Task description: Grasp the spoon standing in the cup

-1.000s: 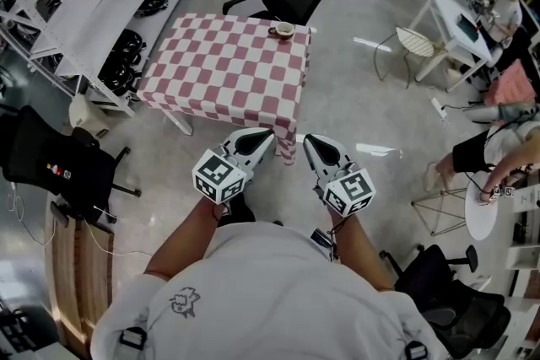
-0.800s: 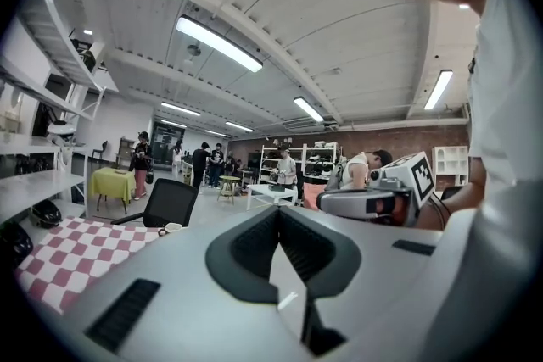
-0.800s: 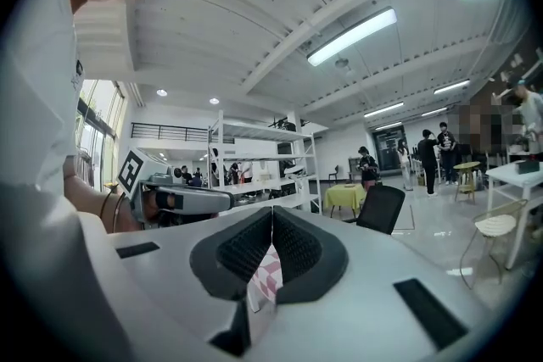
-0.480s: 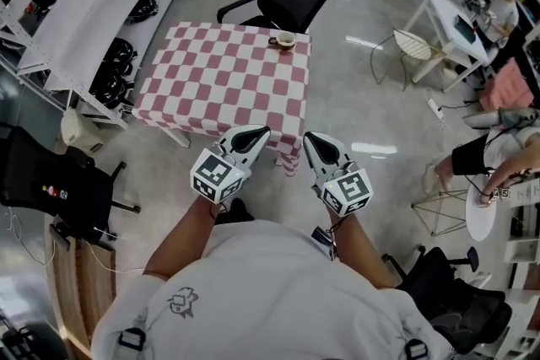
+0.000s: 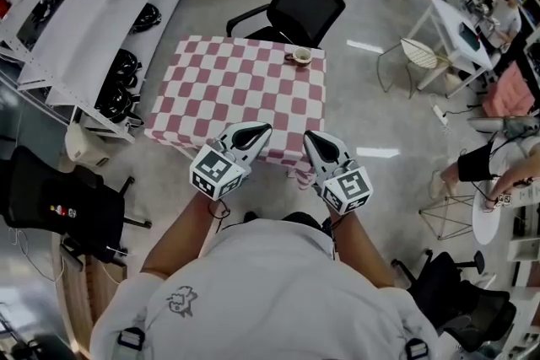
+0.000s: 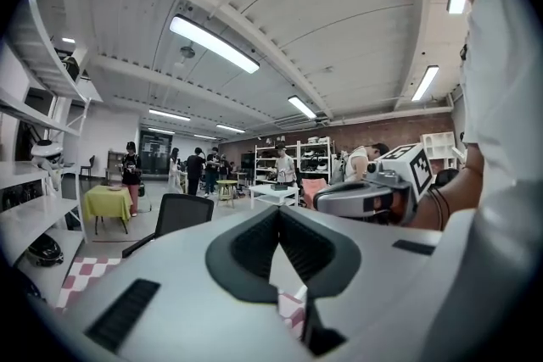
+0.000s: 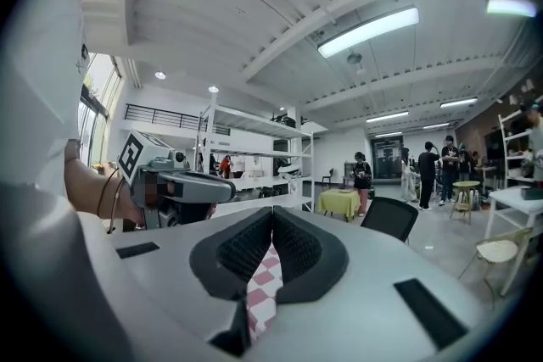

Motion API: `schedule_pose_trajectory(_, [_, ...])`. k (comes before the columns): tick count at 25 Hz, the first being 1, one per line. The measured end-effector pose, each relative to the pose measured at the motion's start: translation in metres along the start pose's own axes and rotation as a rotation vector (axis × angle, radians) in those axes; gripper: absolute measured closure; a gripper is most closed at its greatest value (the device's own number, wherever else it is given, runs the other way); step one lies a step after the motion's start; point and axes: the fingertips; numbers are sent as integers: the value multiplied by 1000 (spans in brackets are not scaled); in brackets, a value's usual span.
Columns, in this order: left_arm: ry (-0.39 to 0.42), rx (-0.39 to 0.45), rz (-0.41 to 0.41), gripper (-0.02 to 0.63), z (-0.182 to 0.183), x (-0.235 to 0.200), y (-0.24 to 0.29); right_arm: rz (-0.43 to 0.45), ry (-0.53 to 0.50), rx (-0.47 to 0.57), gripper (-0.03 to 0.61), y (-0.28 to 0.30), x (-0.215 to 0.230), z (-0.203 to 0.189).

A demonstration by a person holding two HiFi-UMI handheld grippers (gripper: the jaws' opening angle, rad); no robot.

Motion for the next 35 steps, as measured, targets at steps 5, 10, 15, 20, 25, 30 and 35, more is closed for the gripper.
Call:
schedule_pose_trajectory(5, [-13,16,-47,600,-3,-10,10,-8,9,-4,546,20,9,-2])
schedule_pose_trajectory(10, [9,-2,-15,600,-2,-28,17,5,8,-11,546,45,25,-4])
schedule_pose_trajectory(15, [-26,21,11,600,0,-53,37,31,10,-18,546,62,49,-6])
schedule_pose_trajectory(20, [-44,57,22,600,4,-73,72,58,17,-23,546,79,85,-10])
schedule_pose_trajectory(25, [-72,61,30,600,-2,-90,125,80,10,-14,546,90,130,-11])
schedule_pose_trajectory(30, [-83,76,82,600,-1,-117,153,109,4,-20,546,99,166,-15])
schedule_pose_trajectory(35, [-123,63,83,600,-11,-137,174,104,23,-40,546,116,190,-23])
Point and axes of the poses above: the fingertips, and each gripper's own axes: y forward along the fingers, x to its right, z out of its top, and after that the axes turned 15 degrees about -z, right-handed
